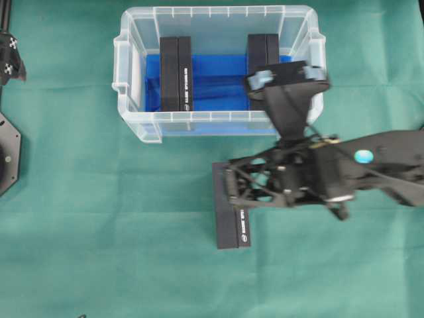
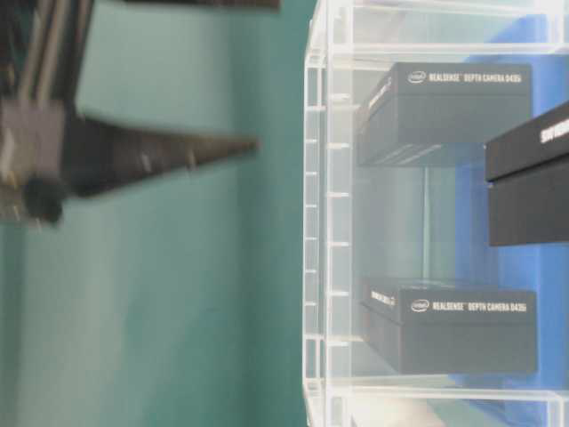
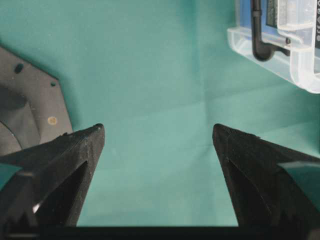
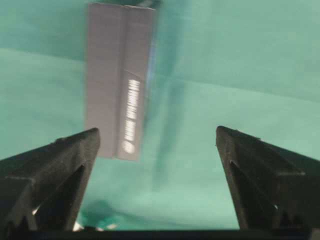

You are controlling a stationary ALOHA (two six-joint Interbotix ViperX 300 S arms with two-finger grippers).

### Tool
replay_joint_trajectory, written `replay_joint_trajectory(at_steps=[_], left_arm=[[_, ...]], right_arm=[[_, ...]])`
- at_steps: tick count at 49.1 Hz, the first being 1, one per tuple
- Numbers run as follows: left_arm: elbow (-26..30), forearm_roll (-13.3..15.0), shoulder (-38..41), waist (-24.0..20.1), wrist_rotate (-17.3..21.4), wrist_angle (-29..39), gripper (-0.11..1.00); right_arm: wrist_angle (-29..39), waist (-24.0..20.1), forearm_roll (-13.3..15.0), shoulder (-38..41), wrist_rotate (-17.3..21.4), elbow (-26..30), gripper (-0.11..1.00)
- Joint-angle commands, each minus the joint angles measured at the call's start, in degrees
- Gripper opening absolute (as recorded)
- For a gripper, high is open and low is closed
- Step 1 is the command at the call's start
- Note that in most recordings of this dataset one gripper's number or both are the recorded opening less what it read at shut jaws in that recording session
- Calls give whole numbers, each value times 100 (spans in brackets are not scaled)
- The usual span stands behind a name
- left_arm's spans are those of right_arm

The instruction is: Take out the box from the case.

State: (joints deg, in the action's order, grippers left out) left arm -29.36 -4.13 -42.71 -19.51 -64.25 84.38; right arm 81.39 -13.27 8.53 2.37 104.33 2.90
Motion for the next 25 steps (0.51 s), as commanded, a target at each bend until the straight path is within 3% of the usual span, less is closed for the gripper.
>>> replay_joint_trajectory(at_steps=[1,25], left_arm=[[53,-9,0,-9,-9,-9,92],[44,0,9,-9,-9,-44,92]], right_arm=[[44,-123,-18,-466,79,-255,93],[114,-879,-35,-2408,976,-2136,93]])
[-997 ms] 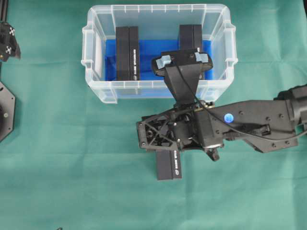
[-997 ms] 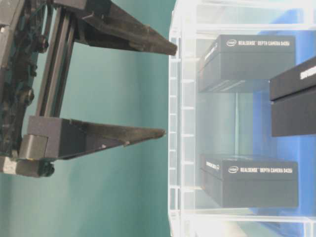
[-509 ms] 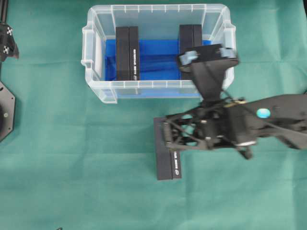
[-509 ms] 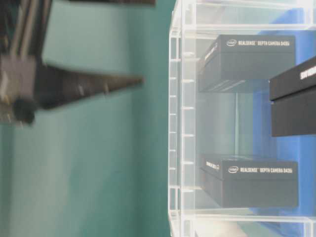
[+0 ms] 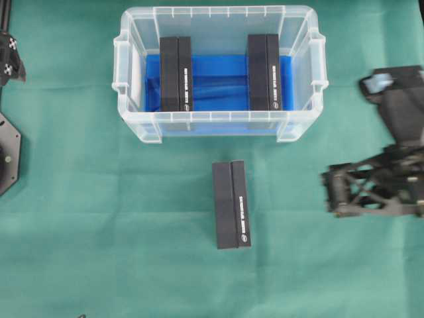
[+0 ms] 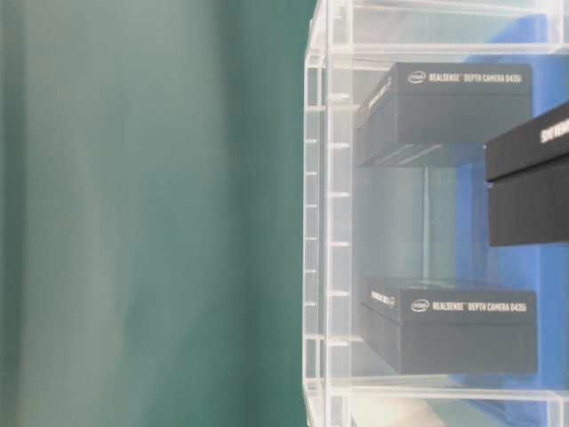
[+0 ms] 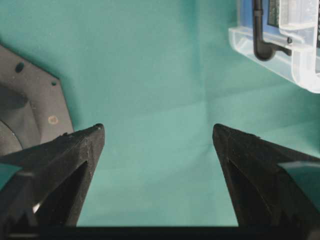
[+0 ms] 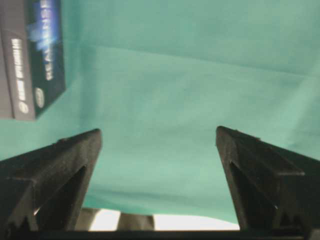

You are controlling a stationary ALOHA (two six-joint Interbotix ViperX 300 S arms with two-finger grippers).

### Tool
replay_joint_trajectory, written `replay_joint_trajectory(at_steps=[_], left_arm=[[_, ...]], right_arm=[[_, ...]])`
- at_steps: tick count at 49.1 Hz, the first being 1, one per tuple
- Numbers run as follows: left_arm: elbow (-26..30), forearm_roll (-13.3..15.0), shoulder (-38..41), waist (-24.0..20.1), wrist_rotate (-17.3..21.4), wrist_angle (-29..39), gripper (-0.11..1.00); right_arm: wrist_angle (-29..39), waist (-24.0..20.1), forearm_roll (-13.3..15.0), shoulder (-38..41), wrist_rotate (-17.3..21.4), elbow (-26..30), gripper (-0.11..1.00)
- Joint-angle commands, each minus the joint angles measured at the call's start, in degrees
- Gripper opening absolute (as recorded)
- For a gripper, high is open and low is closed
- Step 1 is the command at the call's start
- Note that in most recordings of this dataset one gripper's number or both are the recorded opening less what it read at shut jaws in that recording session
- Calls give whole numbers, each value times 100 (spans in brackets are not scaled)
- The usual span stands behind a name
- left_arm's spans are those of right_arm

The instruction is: Take out the box from the case.

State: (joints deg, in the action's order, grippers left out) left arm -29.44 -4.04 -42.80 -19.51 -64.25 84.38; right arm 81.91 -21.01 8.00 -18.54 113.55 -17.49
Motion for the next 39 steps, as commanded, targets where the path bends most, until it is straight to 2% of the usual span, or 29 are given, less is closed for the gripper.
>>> replay_joint_trajectory(at_steps=[1,15,21,28,39], left_arm=[[53,-9,18,-9,-9,-44,92],[62,-9,44,9,-18,-62,92],[70,-9,53,26,-18,-88,92],[70,-9,70,35,-18,-132,92],[70,-9,79,97,-202,-132,92]], right_arm=[[79,-123,18,-352,53,-123,93],[185,-141,62,-466,-114,-202,91],[185,26,158,-519,-316,-264,91],[167,545,193,-712,-773,-483,91],[141,1749,202,-1002,-1890,-650,91]])
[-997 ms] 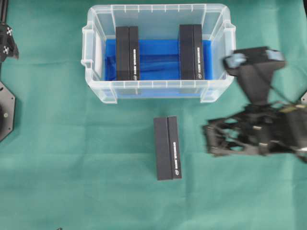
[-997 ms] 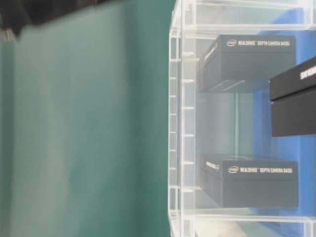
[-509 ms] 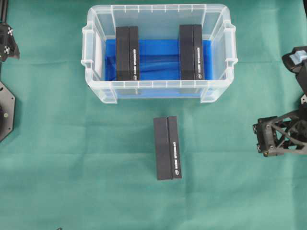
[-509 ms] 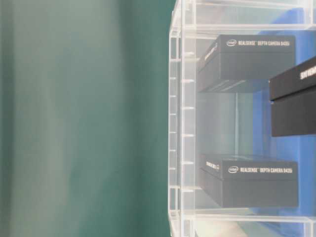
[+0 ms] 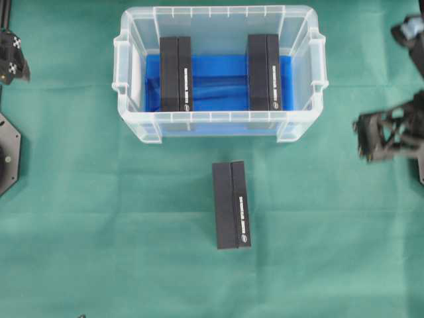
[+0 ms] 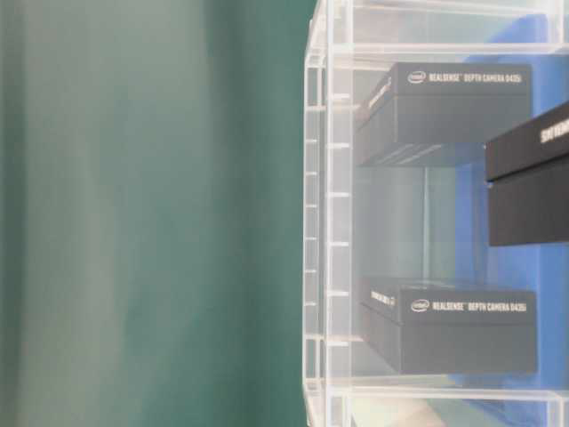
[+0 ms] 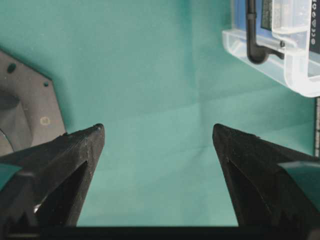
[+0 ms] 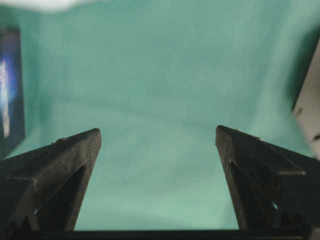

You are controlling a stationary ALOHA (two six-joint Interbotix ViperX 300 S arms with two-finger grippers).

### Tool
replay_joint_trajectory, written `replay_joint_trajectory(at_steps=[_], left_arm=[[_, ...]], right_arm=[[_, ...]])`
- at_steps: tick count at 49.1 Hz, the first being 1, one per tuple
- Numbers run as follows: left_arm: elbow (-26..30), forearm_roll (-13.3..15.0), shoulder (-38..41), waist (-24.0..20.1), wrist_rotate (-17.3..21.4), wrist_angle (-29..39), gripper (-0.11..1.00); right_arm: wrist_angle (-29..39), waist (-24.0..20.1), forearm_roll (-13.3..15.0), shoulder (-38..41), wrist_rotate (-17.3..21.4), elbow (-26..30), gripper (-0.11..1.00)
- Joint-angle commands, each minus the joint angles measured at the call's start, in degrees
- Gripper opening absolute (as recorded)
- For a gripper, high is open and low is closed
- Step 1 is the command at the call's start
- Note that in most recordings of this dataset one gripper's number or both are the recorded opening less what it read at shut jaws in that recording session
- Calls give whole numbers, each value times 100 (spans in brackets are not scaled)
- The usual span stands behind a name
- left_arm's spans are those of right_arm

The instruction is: Take out the box from the case.

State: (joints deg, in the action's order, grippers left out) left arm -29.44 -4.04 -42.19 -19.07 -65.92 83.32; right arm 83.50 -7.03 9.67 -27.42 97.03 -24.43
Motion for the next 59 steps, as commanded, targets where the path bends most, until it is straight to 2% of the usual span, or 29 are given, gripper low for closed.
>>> replay_joint_trajectory(at_steps=[1,16,26,34,59], left_arm=[[62,-9,18,53,-44,-26,92],[53,-9,9,105,-44,-26,92],[53,-9,18,114,-44,-26,92],[53,-9,18,105,-44,-26,92],[62,-9,18,114,-44,-26,92]], right_arm=[[-18,510,35,-114,-396,44,91],[-264,1986,26,9,-1942,26,91],[-492,2637,18,158,-2593,26,91],[-501,2760,9,220,-2760,26,91],[-501,2751,-9,220,-2725,18,91]])
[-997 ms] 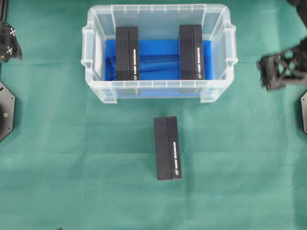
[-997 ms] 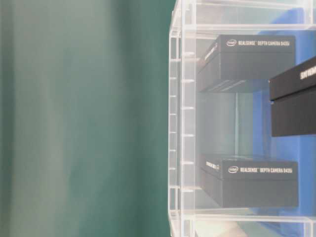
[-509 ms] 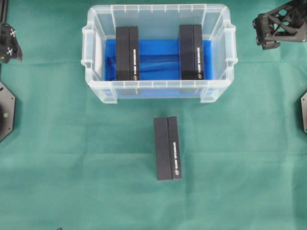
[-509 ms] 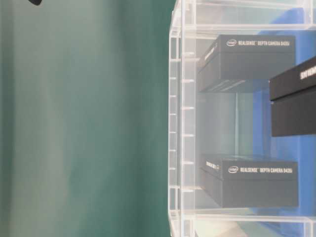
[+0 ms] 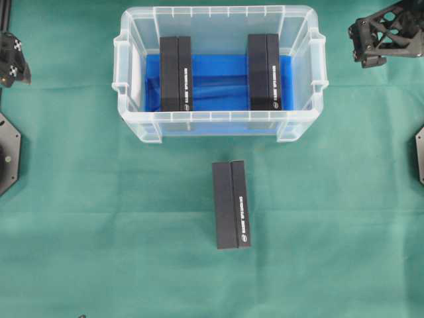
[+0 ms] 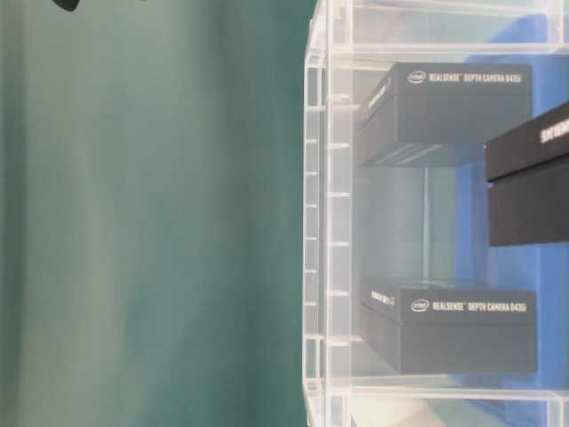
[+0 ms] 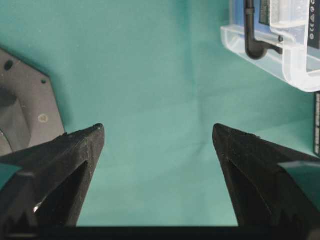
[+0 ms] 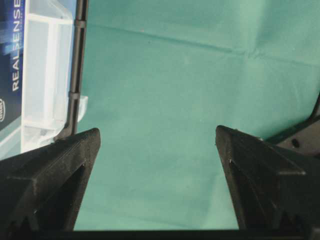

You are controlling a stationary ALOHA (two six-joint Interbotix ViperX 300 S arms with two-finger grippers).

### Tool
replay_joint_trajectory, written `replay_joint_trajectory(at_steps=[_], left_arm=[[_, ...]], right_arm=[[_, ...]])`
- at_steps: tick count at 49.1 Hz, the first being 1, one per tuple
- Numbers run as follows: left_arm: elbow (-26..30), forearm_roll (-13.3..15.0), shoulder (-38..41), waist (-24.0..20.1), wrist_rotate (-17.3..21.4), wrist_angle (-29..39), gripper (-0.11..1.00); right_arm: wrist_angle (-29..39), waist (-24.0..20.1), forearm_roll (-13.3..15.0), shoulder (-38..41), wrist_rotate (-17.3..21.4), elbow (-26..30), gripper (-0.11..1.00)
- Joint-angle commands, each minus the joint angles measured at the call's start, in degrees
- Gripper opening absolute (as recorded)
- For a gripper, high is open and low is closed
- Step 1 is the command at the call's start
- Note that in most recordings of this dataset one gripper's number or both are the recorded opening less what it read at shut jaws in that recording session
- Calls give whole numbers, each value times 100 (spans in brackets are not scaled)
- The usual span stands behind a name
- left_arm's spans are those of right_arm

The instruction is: Take out the box from the case.

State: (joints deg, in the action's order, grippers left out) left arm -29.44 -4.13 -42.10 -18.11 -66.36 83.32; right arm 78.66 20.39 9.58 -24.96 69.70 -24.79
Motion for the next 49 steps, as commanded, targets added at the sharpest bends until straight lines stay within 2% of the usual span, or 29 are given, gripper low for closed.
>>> replay_joint_trajectory(at_steps=[1,16,22,49], left_arm=[[62,0,9,18,0,-26,92],[79,0,35,9,-18,-114,92],[167,0,272,70,-9,-220,92],[1591,-35,2224,396,-18,-677,92]], right_arm=[[-18,18,0,-26,18,53,91],[-26,18,-9,-26,26,53,91],[-26,18,-18,-26,26,53,91],[-26,9,-35,-26,0,53,91]])
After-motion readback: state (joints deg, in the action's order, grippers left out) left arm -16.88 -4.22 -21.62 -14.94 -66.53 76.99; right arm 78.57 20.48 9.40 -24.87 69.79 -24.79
